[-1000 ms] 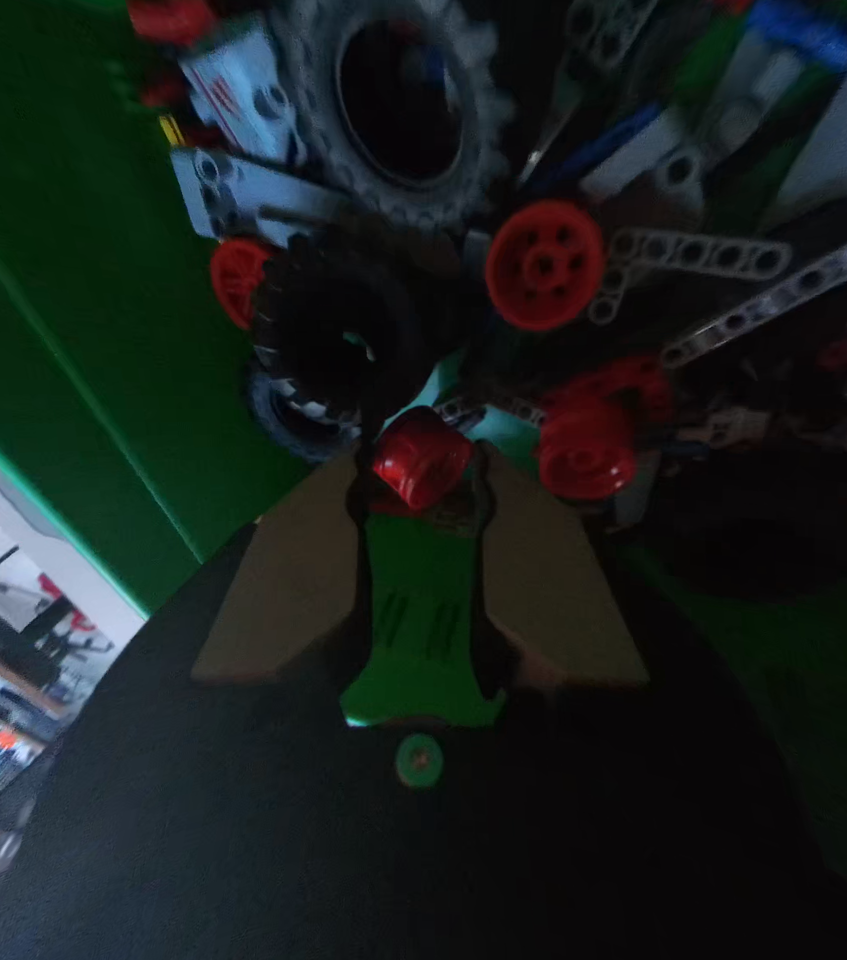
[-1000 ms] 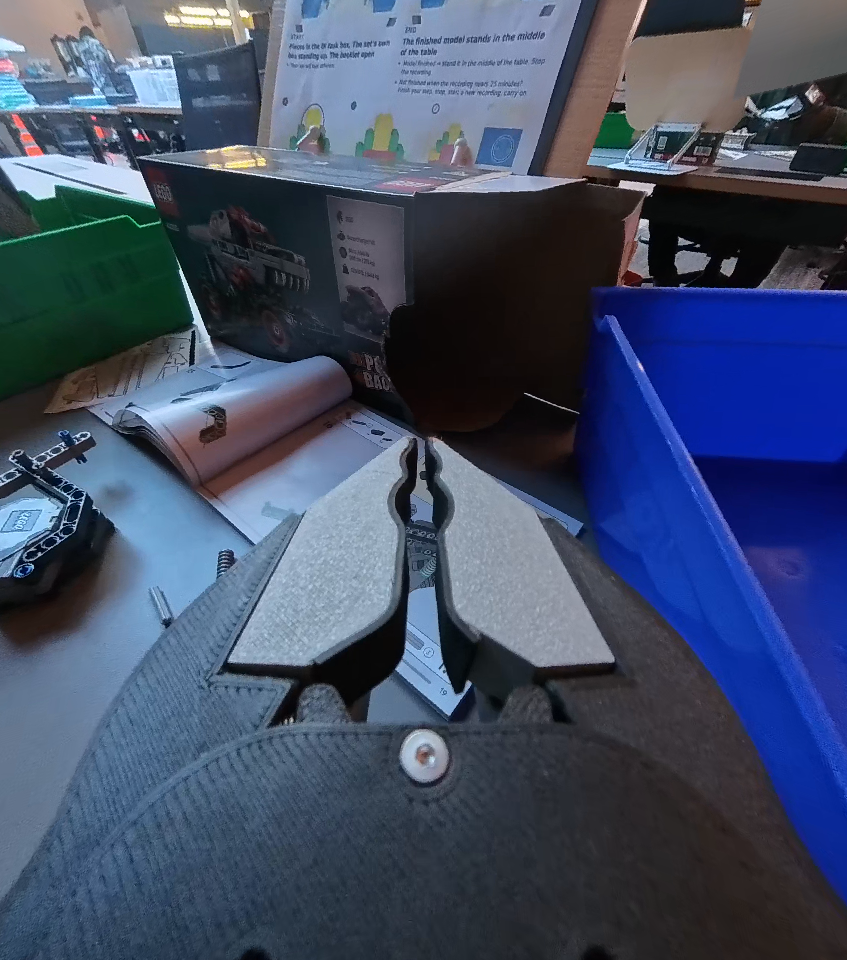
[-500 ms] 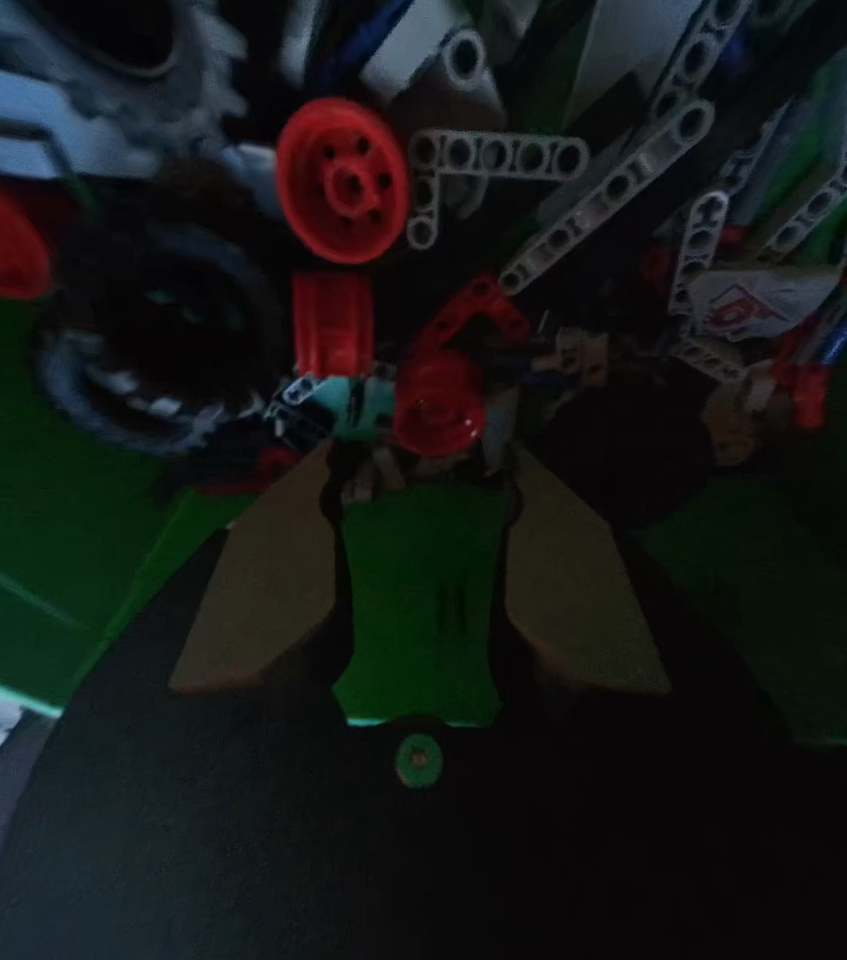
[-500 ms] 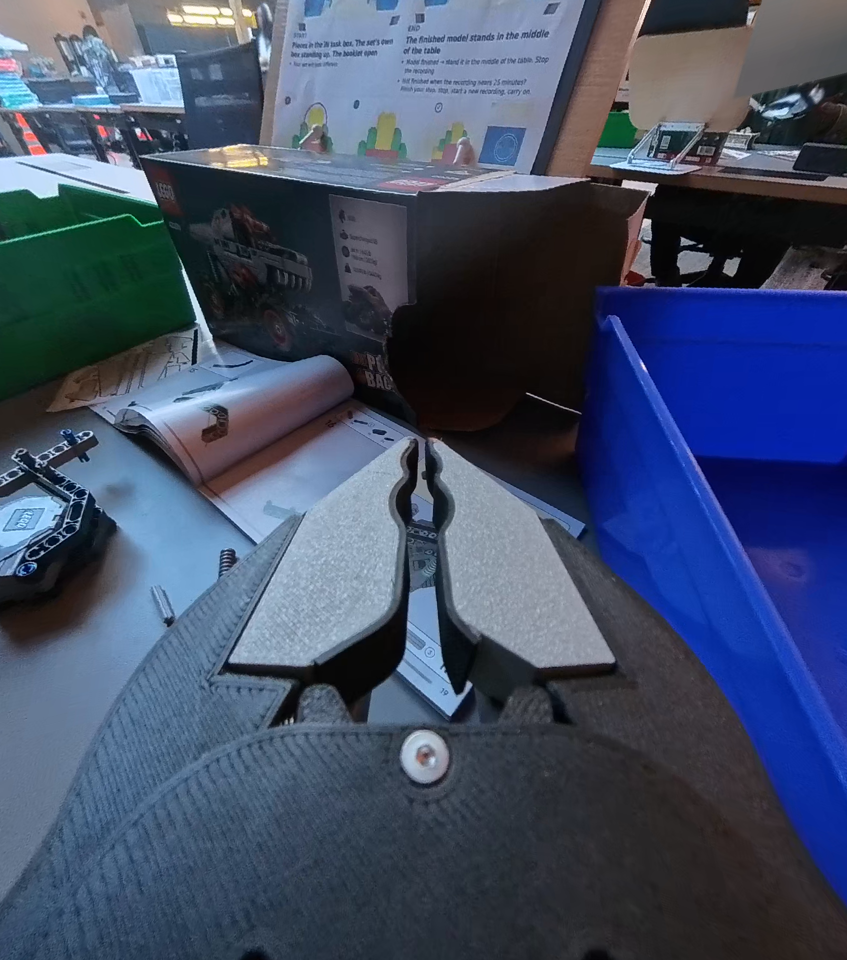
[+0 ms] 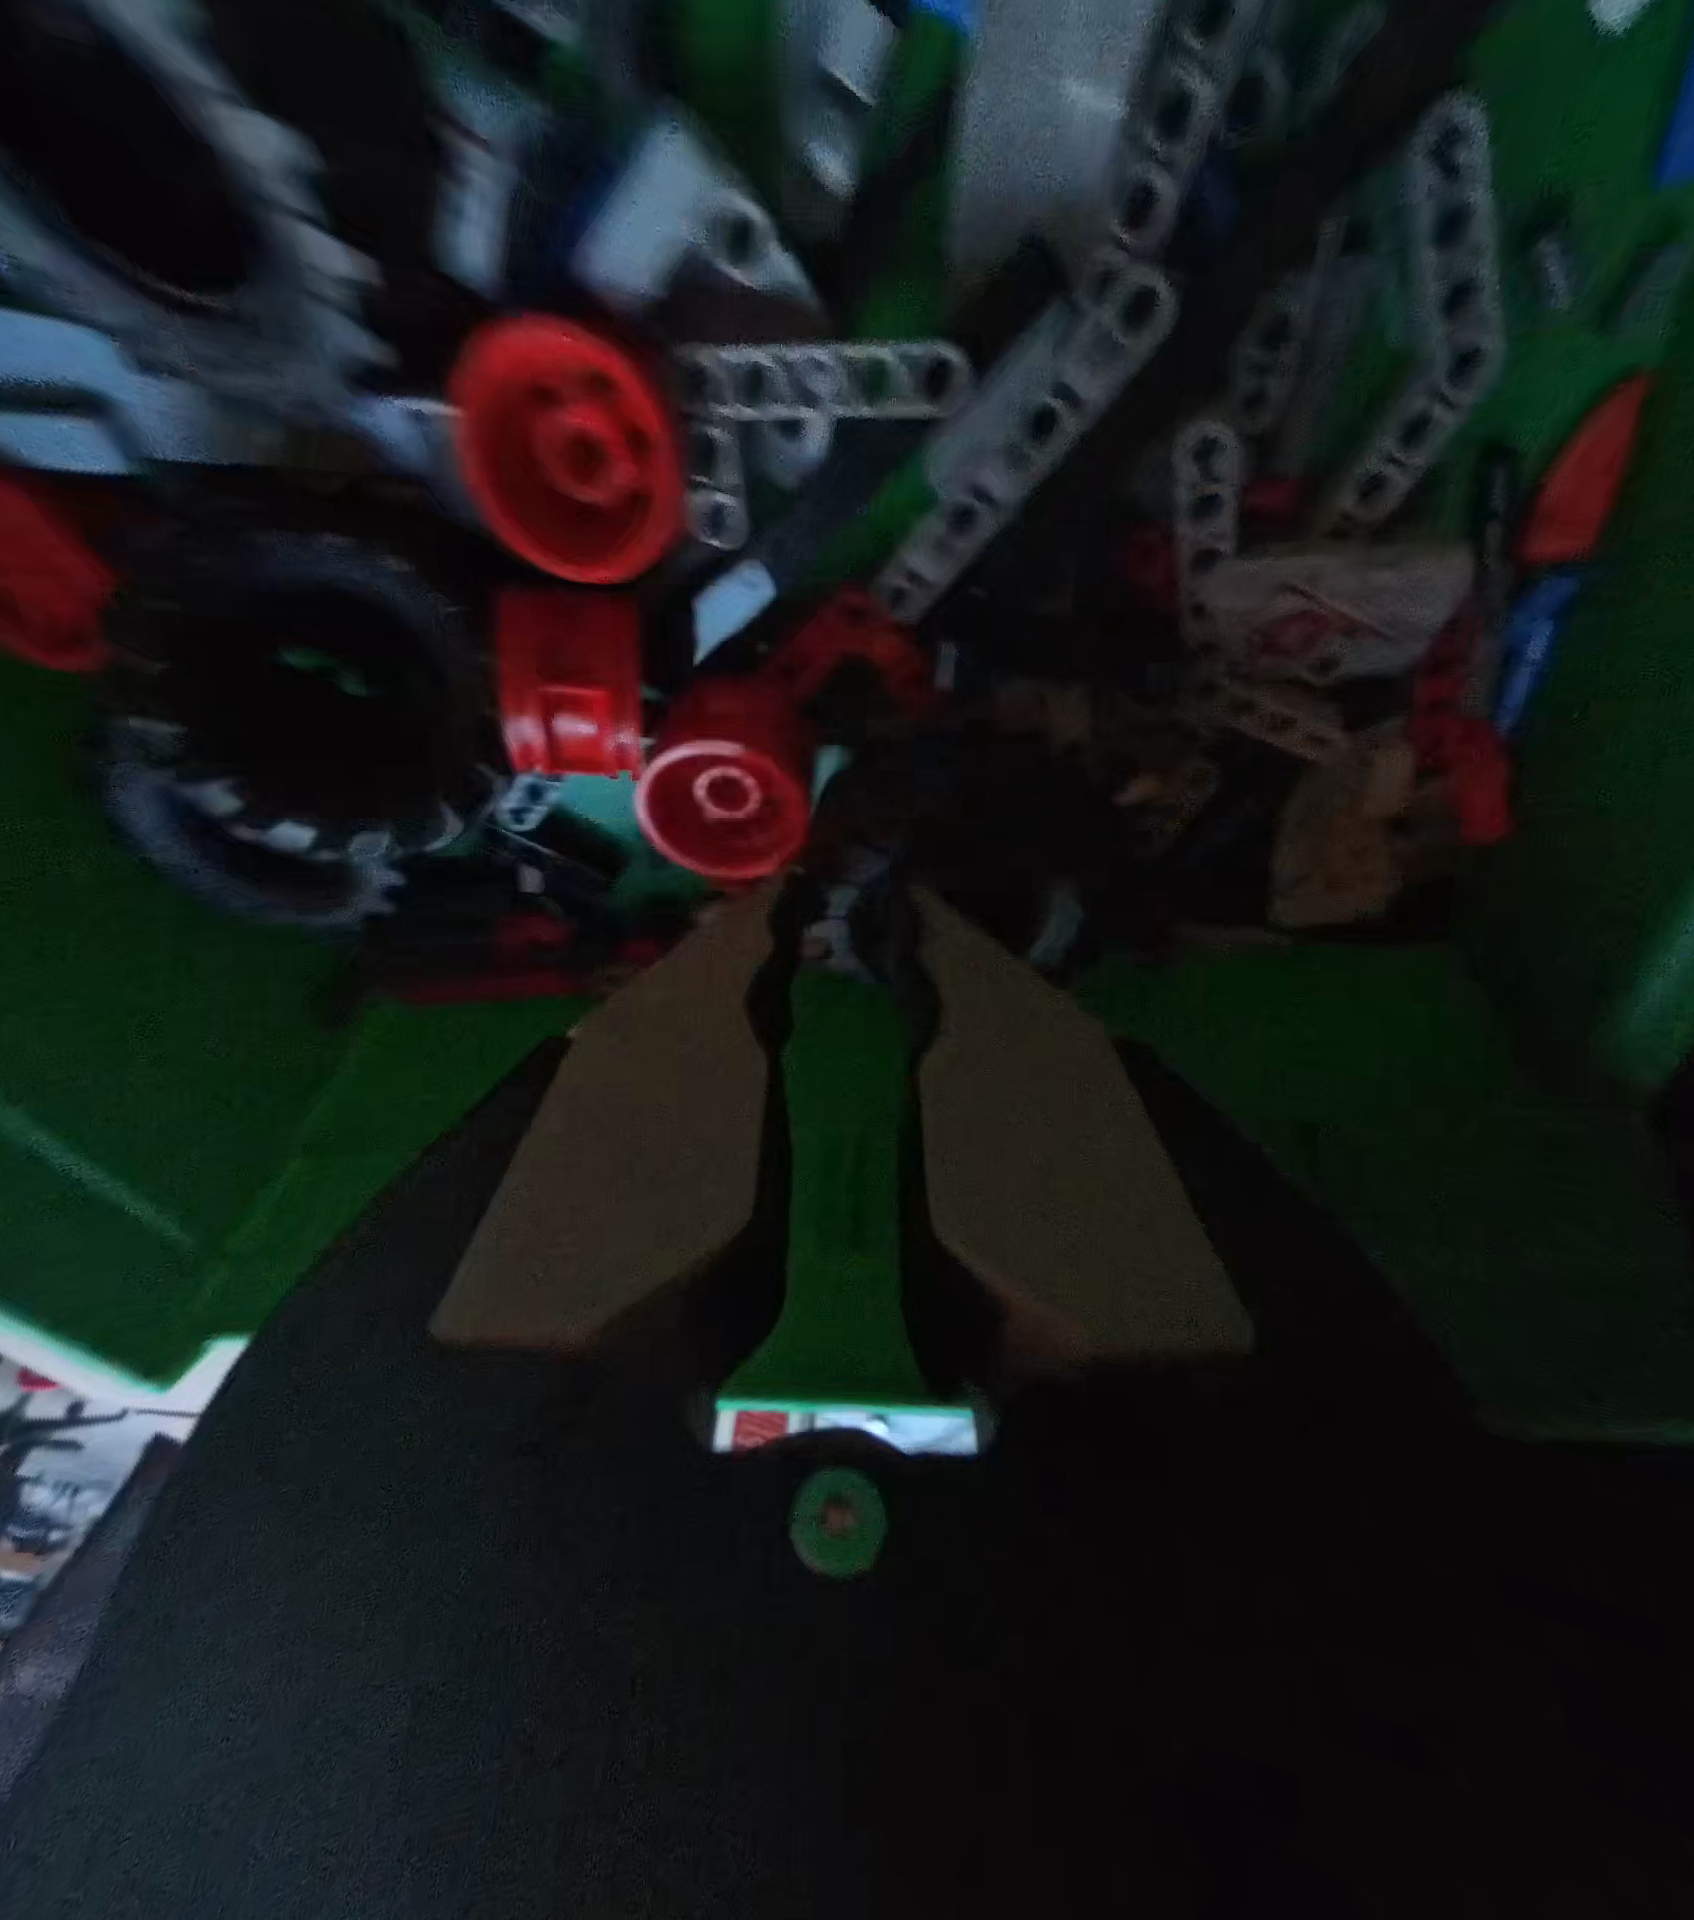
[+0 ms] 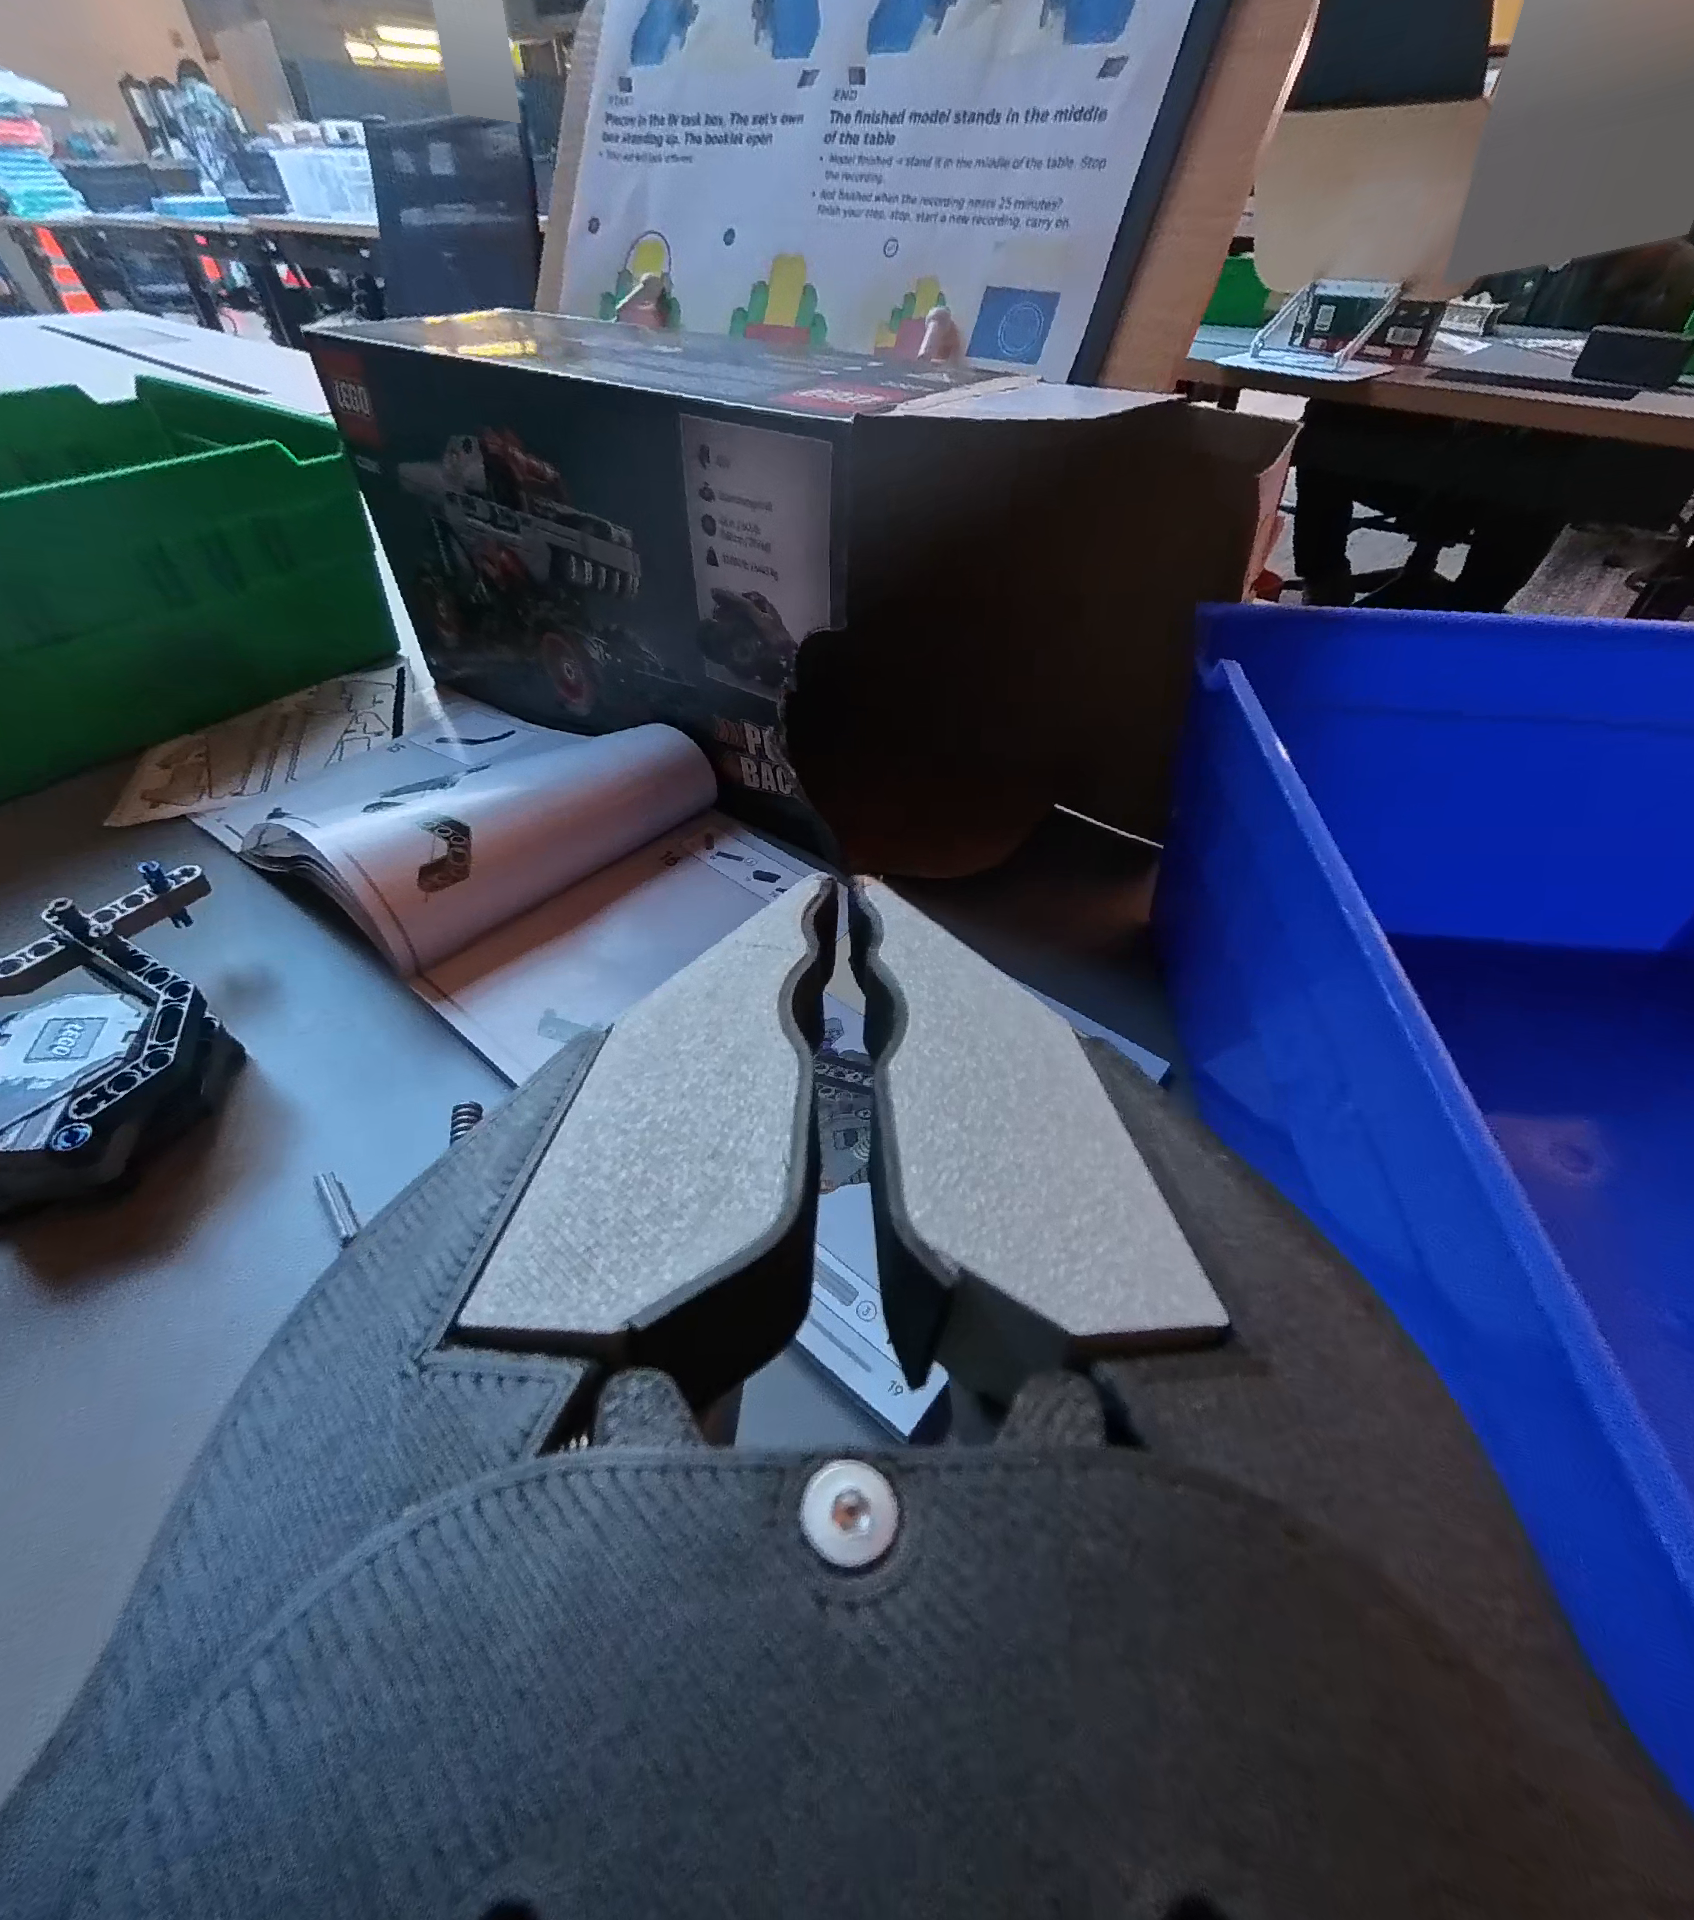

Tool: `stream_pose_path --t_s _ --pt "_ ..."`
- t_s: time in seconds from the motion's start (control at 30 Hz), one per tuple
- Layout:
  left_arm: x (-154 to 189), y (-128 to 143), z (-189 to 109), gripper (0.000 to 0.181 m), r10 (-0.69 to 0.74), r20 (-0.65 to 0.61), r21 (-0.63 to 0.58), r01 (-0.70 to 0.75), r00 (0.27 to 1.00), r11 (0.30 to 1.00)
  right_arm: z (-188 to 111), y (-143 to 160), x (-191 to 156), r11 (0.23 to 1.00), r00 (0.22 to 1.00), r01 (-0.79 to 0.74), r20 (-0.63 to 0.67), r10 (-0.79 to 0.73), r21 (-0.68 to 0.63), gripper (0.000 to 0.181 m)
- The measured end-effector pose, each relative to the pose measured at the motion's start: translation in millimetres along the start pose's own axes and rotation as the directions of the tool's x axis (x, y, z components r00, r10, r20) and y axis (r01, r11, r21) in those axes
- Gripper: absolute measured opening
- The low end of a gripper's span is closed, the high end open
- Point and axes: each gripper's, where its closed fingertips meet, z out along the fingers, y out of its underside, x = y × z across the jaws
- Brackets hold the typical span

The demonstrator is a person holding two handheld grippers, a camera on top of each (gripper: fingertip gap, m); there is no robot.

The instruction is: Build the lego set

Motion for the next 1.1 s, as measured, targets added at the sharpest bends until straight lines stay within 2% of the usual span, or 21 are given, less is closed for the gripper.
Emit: stream_pose_path --t_s 0.1,0.17,0.23,0.3,0.37,0.47,0.5,0.53,0.63,0.7,0.77,0.83,0.93,1.03,1.1 --pt "-34 -22 -26 0.012 -0.07 0.133 0.214 0.041 0.989 0.976 1 1 0 1.0 1.0 -0.003 0.001 0.003 -0.003 0.0" --pt "-48 -21 -31 0.012 -0.095 0.206 0.23 0.047 0.974 0.972 2 2 0 1.0 1.0 -0.003 0.003 0.003 -0.009 0.0" --pt "-76 -21 -36 0.013 -0.127 0.371 0.239 0.038 0.92 0.97 3 3 0 1.0 1.0 -0.001 0.002 0.001 -0.014 0.0" --pt "-97 -18 -36 0.014 -0.167 0.449 0.214 0.076 0.878 0.974 3 3 1 1.0 1.0 -0.002 0.0 0.002 -0.014 0.0" --pt "-106 -16 -33 0.021 -0.201 0.461 0.198 0.121 0.864 0.973 2 3 2 1.0 1.0 -0.005 -0.002 0.005 -0.013 0.0" --pt "-103 -21 -29 0.032 -0.21 0.419 0.24 0.116 0.883 0.964 1 3 2 1.0 1.0 -0.006 -0.006 0.006 -0.012 0.0" --pt "-105 -21 -31 0.042 -0.24 0.415 0.261 0.138 0.878 0.955 1 3 2 1.0 1.0 -0.006 -0.007 0.006 -0.012 0.0" --pt "-110 -20 -36 0.044 -0.3 0.412 0.296 0.184 0.86 0.937 1 3 3 1.0 1.0 -0.006 -0.008 0.006 -0.012 0.0" --pt "-112 -22 -60 0.048 -0.506 0.291 0.454 0.349 0.812 0.82 1 2 2 1.0 1.0 -0.019 -0.002 0.019 -0.001 0.0" --pt "-113 -24 -81 0.046 -0.627 0.198 0.588 0.42 0.753 0.691 1 0 2 0.999 0.999 -0.043 -0.002 0.043 0.006 0.001" --pt "-105 -24 -94 0.056 -0.683 0.093 0.661 0.468 0.724 0.587 0 -3 1 0.997 0.998 -0.07 0.002 0.07 0.023 0.003" --pt "-106 -11 -103 0.059 -0.75 0.087 0.719 0.48 0.655 0.503 -1 -6 0 0.995 0.996 -0.092 0.005 0.092 0.042 0.005" --pt "-107 12 -113 0.045 -0.841 0.065 0.82 0.451 0.537 0.352 -2 -9 1 0.993 0.995 -0.1 0.0 0.1 0.061 0.005" --pt "-110 48 -123 0.031 -0.919 0.077 0.89 0.388 0.388 0.238 -1 -12 2 0.993 0.996 -0.091 -0.01 0.092 0.076 0.007" --pt "-111 69 -130 0.023 -0.953 0.041 0.929 0.34 0.302 0.148 0 -13 3 0.993 0.996 -0.084 -0.018 0.086 0.079 0.008"
